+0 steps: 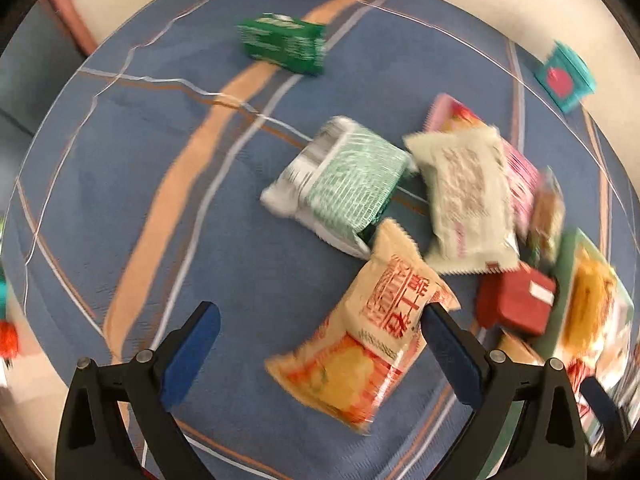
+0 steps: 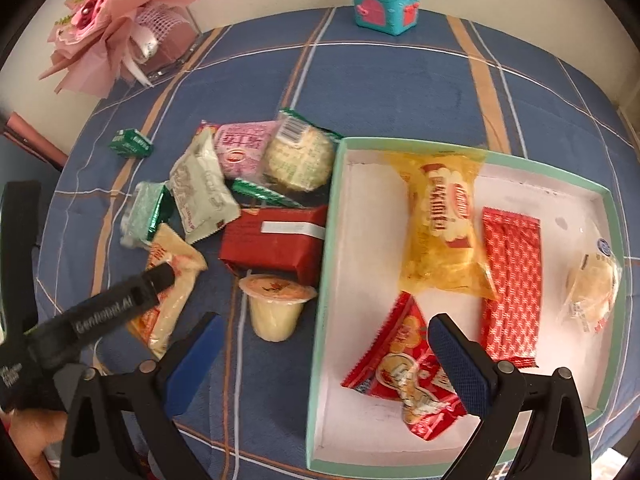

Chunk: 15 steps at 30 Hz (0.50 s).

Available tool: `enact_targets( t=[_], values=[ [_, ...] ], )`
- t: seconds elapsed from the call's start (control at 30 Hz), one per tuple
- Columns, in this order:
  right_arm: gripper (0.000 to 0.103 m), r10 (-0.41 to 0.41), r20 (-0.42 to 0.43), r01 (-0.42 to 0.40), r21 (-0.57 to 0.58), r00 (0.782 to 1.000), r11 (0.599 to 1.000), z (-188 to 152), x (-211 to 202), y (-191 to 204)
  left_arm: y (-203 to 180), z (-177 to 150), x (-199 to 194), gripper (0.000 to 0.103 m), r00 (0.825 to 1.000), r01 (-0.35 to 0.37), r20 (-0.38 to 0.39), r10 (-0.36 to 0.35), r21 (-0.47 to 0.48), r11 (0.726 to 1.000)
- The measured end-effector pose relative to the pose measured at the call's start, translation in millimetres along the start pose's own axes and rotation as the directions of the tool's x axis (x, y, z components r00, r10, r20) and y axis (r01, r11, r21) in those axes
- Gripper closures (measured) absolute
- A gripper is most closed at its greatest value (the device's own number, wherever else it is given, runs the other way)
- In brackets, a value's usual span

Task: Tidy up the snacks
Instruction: 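Withdraw both open tools from the tray back toward the snack pile, then grasp the Daliyuan Swiss roll bag with left tool while right tool grasps the pudding cup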

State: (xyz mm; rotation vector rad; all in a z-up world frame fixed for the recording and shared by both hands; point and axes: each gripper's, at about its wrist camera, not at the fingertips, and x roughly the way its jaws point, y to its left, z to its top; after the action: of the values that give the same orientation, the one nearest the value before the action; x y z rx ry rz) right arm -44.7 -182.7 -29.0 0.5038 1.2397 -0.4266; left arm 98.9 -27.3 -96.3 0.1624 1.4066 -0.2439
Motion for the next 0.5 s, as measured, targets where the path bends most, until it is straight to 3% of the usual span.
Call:
enact_targets(
  t=[0.27, 0.5],
  values=[
    [0.032, 0.047, 0.029, -0.045, -0.063, 0.998, 0.997, 3.1, 0.1, 26.8, 27.7, 8.5, -1.9, 0.003, 1.000, 0.021, -0.005, -0.022, -0.082, 0.996],
    [0.044, 0.054, 0.004, -0.054, -0.094, 0.999, 0.994, 1.5, 12.3, 38.7, 27.9, 9.0, -4.7, 0.003, 0.998, 0.058, -0.015, -0.058, -0.032, 0.998]
  ],
)
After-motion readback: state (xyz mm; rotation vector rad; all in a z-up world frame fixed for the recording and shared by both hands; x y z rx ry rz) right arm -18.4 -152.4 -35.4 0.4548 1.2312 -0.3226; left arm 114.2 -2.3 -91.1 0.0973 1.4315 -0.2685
